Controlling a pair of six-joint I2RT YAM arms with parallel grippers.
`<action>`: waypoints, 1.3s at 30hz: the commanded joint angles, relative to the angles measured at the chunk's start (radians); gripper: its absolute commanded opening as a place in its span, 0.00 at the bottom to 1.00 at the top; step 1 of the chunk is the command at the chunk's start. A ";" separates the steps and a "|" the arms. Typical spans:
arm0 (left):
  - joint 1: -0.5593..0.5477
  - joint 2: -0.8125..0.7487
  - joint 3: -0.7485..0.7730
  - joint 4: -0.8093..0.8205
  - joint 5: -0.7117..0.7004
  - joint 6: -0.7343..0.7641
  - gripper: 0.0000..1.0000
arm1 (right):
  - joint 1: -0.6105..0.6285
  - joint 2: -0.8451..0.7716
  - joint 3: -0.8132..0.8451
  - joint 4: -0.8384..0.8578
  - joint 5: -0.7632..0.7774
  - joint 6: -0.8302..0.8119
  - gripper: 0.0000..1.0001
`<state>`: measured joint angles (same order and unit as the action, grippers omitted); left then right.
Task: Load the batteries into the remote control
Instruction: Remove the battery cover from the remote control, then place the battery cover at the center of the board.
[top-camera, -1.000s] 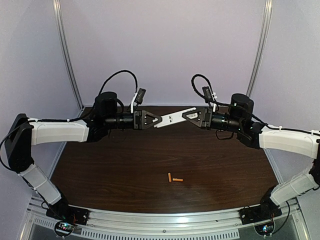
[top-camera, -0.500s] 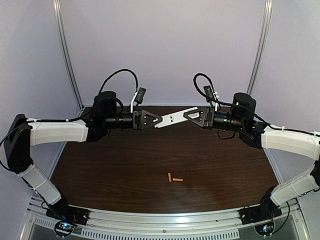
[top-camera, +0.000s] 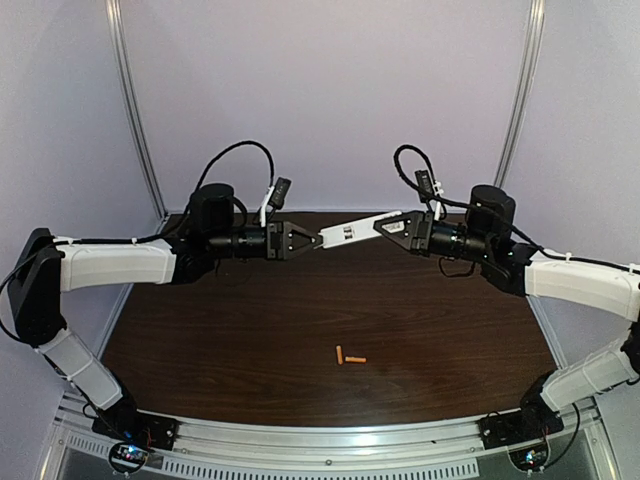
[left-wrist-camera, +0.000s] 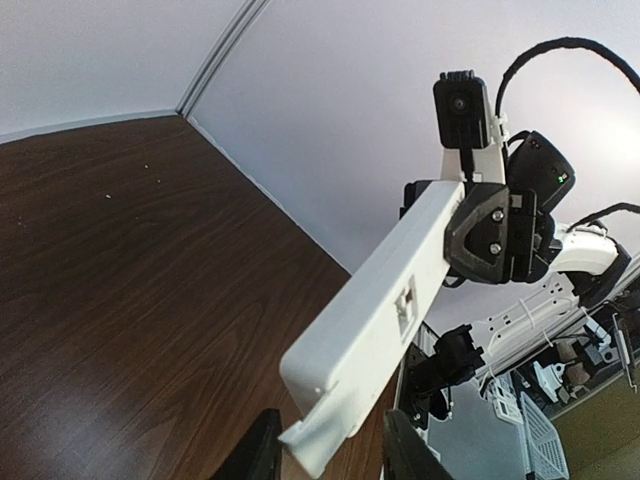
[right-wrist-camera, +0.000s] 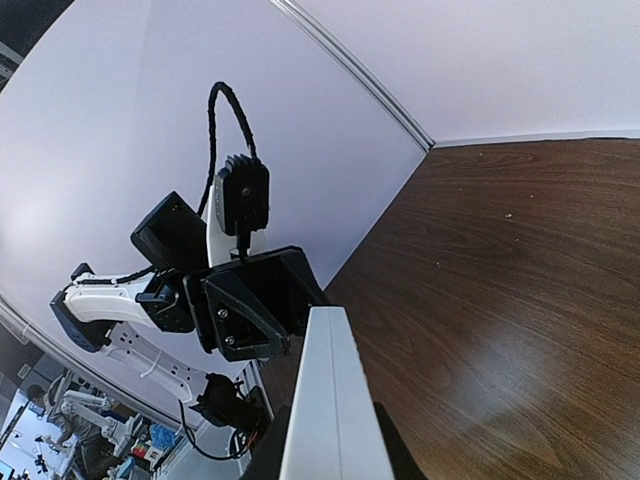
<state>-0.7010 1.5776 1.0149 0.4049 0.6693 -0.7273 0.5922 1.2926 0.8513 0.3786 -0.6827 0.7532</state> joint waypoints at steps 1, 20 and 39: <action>0.005 -0.007 0.001 -0.006 -0.013 0.018 0.31 | -0.008 -0.031 -0.016 0.032 0.021 0.007 0.00; 0.005 -0.091 -0.037 0.050 0.030 0.024 0.00 | -0.096 -0.051 -0.043 -0.091 0.062 -0.027 0.00; -0.031 -0.193 -0.079 -0.631 -0.562 0.430 0.00 | -0.200 -0.156 -0.088 -0.310 0.009 -0.133 0.00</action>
<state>-0.7143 1.4006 0.8730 0.0040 0.3981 -0.4778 0.4049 1.1526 0.7773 0.0917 -0.6540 0.6468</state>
